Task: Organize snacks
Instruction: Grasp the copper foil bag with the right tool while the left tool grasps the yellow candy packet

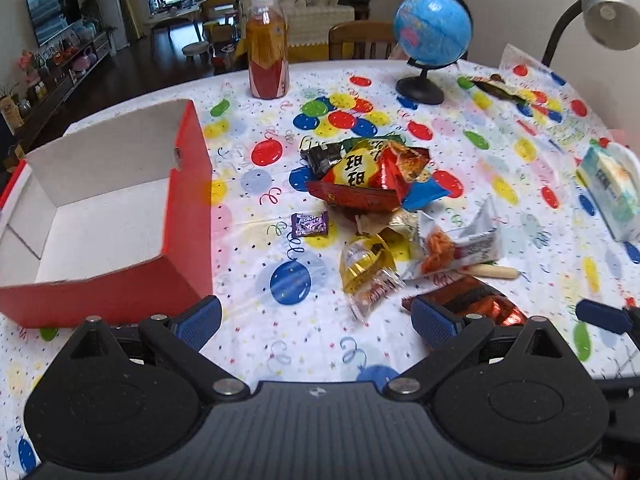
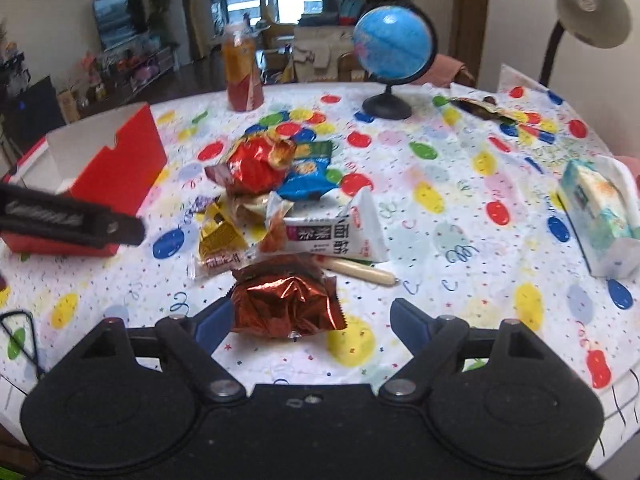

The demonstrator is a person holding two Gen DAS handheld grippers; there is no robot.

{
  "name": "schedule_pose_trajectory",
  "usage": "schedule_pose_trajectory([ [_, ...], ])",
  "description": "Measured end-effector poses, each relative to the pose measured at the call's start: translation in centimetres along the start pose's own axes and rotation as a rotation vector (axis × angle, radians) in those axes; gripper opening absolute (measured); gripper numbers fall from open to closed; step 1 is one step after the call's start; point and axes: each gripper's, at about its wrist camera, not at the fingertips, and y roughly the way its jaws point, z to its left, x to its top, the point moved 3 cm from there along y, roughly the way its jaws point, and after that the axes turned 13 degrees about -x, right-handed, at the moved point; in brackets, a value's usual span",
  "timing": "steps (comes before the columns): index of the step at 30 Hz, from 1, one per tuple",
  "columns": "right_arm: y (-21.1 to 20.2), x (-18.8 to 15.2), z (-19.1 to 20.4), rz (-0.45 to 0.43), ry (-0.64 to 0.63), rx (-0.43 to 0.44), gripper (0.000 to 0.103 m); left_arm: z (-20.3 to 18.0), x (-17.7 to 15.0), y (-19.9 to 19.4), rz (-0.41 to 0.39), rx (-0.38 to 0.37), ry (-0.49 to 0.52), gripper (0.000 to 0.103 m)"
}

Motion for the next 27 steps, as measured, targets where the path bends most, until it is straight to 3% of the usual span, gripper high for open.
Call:
schedule_pose_trajectory([
  [12, 4.6, 1.1, 2.8, 0.054, -0.091, 0.018, 0.092, 0.7, 2.9, 7.0, 0.082, -0.009, -0.016, 0.101],
  [20, 6.7, 1.6, 3.6, 0.094, -0.095, 0.021, 0.097, 1.4, 3.7, 10.1, 0.121, -0.075, -0.074, 0.101],
  [22, 7.3, 1.5, 3.8, 0.112, -0.101, 0.022, 0.098, 1.4, 3.8, 10.6, 0.133, -0.088, -0.083, 0.096],
  [24, 7.6, 1.3, 3.9, 0.121, -0.114, 0.017, 0.097, 1.3, 3.8, 11.3, 0.153, -0.100, -0.089, 0.084],
  [27, 7.6, 1.2, 4.1, 0.122, -0.114, 0.018, 0.094, 1.8, 3.7, 11.8, 0.164, -0.116, -0.127, 0.079],
])
